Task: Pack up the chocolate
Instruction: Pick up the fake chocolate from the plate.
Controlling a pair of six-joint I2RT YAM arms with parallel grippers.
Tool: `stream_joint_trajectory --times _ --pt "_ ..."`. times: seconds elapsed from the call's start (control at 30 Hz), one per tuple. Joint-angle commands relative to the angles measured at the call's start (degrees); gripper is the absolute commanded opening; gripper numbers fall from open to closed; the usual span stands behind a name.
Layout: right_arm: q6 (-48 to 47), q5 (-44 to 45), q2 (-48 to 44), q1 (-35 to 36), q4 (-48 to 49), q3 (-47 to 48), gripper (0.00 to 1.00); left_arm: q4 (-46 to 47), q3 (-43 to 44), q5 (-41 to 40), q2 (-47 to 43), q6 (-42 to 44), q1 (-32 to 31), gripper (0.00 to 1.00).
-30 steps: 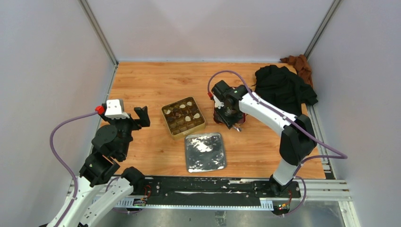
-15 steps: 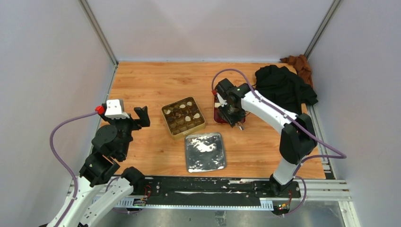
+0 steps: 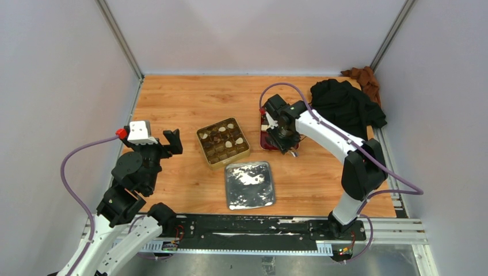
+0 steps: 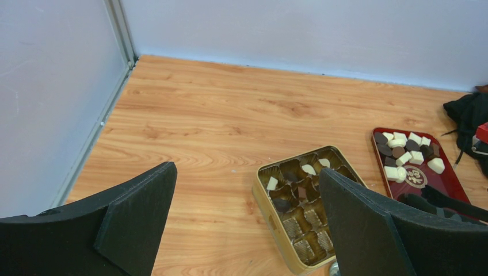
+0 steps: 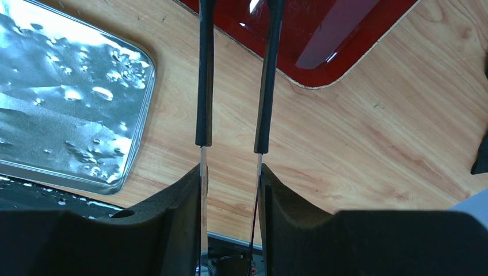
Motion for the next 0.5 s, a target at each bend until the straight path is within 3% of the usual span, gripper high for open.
stream_joint_trajectory --times 0.0,0.47 --pt "-1.1 -0.6 0.4 -0.8 -0.8 0.1 0.41 1.0 -0.6 -0.2 -0.7 0.1 0.3 1.00" --pt "-1.4 -2.6 2.8 -1.8 0.6 1.0 0.39 1.1 -0.6 -0.4 -0.6 0.1 0.3 1.00"
